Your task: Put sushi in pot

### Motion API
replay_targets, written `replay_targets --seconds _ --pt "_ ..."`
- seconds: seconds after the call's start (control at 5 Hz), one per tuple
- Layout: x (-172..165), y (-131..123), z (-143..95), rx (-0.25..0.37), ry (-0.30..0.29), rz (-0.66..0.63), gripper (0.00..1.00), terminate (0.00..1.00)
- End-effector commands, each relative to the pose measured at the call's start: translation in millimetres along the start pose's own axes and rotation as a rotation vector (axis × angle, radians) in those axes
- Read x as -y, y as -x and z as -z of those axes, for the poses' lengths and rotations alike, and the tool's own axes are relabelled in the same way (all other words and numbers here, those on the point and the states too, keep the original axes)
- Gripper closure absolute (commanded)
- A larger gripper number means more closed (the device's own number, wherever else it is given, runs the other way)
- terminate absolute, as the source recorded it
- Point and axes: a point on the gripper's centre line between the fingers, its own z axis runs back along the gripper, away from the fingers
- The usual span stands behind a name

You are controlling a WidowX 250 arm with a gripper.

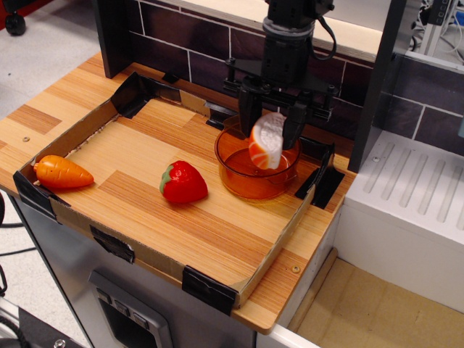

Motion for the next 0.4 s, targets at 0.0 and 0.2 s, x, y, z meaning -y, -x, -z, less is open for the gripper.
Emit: replay_targets --seconds 0.0,0.2 --pt "-8.2 -22.1 -2.4 0.108 -0.023 -0.005 1.00 0.00" --pt "-11.2 -24.5 0.3 0.105 -0.036 0.004 0.00 0.00"
